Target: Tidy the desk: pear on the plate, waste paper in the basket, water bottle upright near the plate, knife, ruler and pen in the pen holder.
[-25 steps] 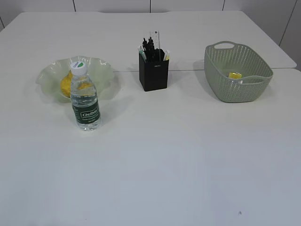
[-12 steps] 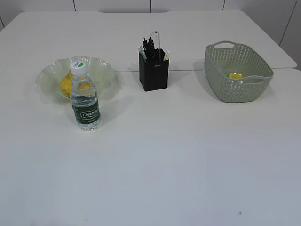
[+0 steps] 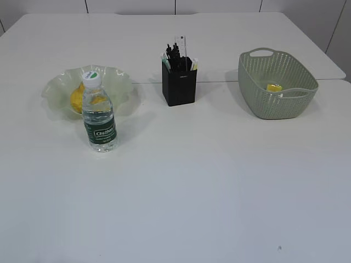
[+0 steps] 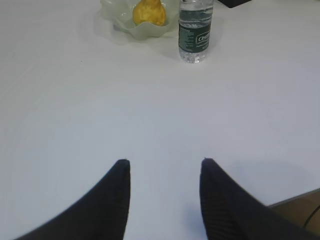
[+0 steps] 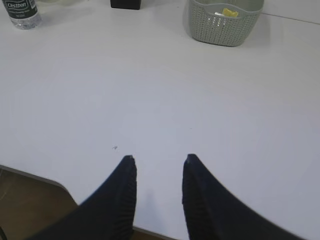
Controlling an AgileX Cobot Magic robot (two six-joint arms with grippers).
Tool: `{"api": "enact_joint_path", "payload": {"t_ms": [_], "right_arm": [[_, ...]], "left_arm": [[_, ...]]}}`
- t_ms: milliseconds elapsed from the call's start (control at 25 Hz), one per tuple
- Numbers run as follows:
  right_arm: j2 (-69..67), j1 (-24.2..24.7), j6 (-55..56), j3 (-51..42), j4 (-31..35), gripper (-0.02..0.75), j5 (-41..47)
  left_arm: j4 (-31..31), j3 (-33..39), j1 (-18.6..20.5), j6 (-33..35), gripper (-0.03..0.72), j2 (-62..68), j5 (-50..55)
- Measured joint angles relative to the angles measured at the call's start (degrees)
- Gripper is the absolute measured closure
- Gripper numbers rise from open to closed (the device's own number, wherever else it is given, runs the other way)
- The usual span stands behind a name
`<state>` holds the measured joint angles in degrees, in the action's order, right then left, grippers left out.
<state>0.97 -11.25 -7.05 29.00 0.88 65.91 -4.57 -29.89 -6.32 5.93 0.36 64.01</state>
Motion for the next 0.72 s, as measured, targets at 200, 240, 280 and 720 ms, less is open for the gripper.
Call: {"api": "enact_joint_path", "payload": {"t_ms": [200,240,280,720], "right_arm": [[0.00,4.00,0.00,0.00,0.00,0.499,0.00],[0.00,5.19,0.00,0.00,0.00,0.499,0.00],[0.00,6.03,0.00,0.00,0.00,0.499,0.00],[0.00,7.48,0.00,0.00,0.00,0.499,0.00]], "left_arm": [[0.00,0.00,0.00,0.00,0.366,0.00,0.00],[0.00,0.00,0.00,0.00,0.366,0.00,0.00],[0.00,0.00,0.00,0.00,0.366,0.00,0.00],[0.00,0.00,-0.26,0.00,0.366,0.00,-0.04]]}}
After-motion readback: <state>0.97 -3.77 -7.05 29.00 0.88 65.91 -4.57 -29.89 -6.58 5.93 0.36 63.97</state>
